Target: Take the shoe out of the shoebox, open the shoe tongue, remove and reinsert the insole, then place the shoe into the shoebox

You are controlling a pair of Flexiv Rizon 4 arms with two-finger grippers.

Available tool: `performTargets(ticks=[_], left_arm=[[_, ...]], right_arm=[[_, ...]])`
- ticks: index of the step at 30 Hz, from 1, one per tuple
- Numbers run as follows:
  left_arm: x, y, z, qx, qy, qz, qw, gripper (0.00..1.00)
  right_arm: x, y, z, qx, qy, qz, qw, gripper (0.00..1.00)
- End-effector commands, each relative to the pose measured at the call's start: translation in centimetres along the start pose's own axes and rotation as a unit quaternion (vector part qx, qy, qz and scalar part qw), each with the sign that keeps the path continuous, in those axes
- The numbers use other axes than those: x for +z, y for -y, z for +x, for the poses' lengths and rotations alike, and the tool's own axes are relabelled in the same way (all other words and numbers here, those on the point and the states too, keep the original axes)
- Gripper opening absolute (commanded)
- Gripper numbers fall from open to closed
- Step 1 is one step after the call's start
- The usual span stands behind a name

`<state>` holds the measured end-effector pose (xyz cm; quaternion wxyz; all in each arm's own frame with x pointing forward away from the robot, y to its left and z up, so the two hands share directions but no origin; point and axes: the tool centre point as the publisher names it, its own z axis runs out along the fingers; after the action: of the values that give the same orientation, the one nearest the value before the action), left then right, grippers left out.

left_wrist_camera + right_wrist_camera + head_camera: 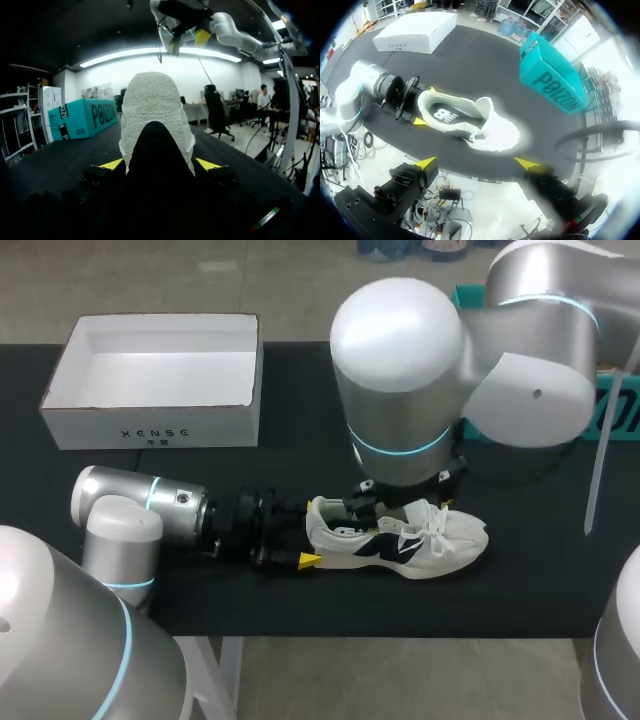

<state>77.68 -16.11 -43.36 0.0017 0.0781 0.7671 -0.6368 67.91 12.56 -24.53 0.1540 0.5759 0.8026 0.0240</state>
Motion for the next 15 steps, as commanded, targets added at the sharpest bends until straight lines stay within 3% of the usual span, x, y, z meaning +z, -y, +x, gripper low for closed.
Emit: performTargets(ticks=[1, 13, 15], left_arm=[[0.2, -0.2, 0.1, 0.000, 0.001, -0.001, 1.000, 0.00], [0.2, -0.2, 0.1, 0.000, 0.001, -0.001, 1.000, 0.00], [0.2, -0.2, 0.1, 0.000, 0.001, -0.001, 1.000, 0.00]], right_arm=[[0.4, 0.3, -1.0, -0.504, -0.140, -0.048, 0.851, 1.00], [0.4, 0.3, -1.0, -0.504, -0.140, -0.048, 0.851, 1.00], [0.3, 0.2, 0.0, -0.563, -0.146, -0.031, 0.813, 1.00]])
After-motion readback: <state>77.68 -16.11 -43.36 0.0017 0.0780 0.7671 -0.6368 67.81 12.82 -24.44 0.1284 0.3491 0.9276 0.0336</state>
